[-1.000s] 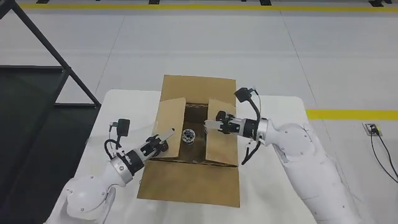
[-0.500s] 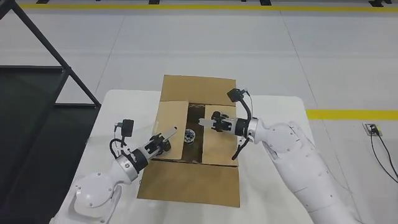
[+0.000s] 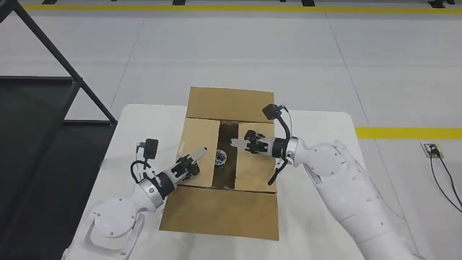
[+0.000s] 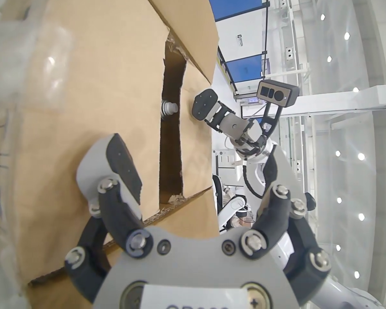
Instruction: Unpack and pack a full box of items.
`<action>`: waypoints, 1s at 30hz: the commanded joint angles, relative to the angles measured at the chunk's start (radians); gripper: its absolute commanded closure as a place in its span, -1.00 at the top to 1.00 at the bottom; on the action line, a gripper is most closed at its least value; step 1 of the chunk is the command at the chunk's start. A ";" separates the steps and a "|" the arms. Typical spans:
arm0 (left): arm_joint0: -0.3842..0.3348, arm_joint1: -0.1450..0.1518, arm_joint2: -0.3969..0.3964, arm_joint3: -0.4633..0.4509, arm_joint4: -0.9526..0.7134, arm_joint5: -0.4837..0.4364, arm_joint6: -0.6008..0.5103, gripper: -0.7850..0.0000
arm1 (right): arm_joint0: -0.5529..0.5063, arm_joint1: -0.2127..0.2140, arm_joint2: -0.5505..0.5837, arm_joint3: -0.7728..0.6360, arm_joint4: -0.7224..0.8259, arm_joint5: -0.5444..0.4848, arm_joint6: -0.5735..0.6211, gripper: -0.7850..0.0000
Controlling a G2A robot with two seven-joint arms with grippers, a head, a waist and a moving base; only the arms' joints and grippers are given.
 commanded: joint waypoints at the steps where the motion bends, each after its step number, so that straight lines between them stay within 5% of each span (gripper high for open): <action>1: -0.001 0.000 0.003 0.002 0.002 0.001 0.002 1.00 | 0.000 0.001 0.000 0.004 0.000 -0.002 0.001 1.00; 20: 0.015 0.003 -0.037 -0.066 -0.041 -0.006 0.011 1.00 | -0.008 0.014 0.018 -0.043 0.023 -0.043 0.017 1.00; 25: 0.045 0.009 -0.109 -0.128 -0.091 -0.024 -0.004 1.00 | -0.028 0.028 0.055 -0.090 0.048 -0.087 0.028 1.00; 30: 0.117 0.027 -0.265 -0.170 -0.185 -0.050 -0.126 1.00 | -0.056 0.044 0.101 -0.129 0.069 -0.118 0.040 1.00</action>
